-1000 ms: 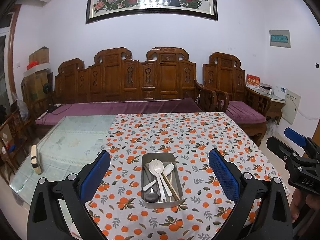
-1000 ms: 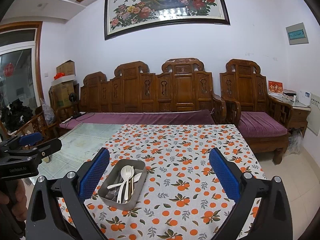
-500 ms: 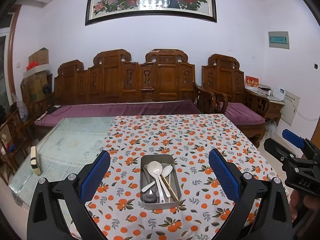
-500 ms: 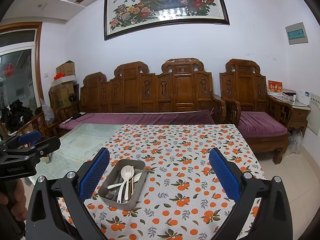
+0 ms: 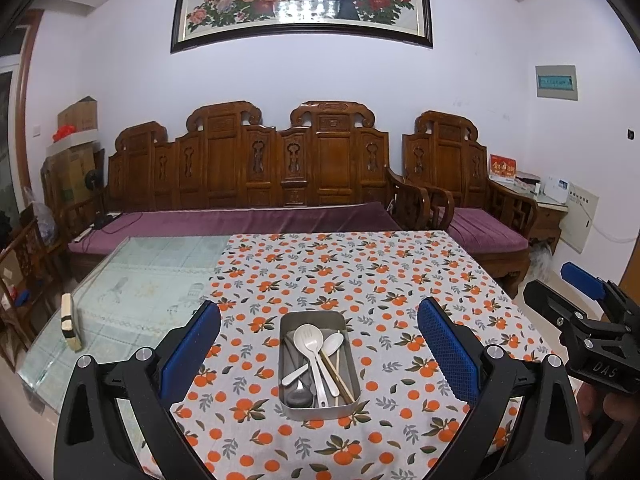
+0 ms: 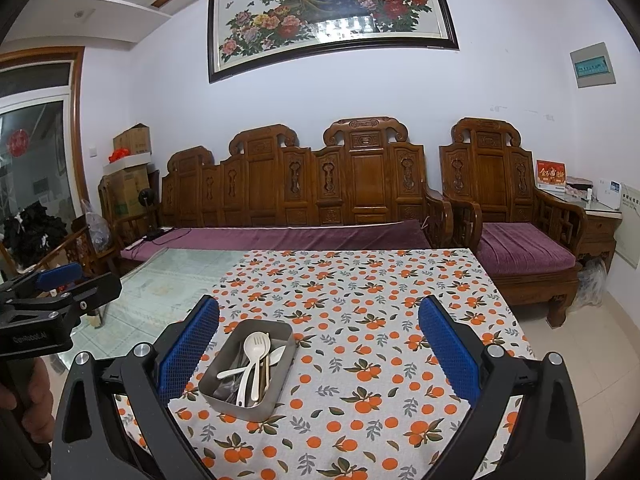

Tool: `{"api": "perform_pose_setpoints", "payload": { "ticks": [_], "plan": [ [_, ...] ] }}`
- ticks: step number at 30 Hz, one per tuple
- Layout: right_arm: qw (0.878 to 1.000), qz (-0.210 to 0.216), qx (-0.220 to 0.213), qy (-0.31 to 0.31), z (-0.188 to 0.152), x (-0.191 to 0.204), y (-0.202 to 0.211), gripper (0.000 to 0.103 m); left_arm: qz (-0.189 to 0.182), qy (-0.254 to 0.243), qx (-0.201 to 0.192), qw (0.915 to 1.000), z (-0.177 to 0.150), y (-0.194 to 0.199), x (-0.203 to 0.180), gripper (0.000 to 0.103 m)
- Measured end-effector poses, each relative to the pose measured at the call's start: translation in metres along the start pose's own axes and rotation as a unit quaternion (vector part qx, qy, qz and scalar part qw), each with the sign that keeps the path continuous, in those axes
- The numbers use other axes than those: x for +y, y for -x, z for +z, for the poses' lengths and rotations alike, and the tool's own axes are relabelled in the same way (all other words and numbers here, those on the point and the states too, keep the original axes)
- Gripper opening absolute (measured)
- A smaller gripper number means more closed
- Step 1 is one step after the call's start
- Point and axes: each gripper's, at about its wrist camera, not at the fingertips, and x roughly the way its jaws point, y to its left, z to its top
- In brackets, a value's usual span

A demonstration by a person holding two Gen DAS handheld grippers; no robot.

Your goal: Organize utensils

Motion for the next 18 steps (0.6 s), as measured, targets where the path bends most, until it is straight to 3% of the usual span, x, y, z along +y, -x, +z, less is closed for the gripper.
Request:
{"api": "perform_pose_setpoints", "payload": {
  "ticks": [18],
  "plan": [
    [1.0,0.0,0.0,-0.001,0.0005,0.0017,-0.0007,0.1,0.0,0.0,0.0,1.0,-0.0008,0.0007,-0.0002,0.095]
  ]
}}
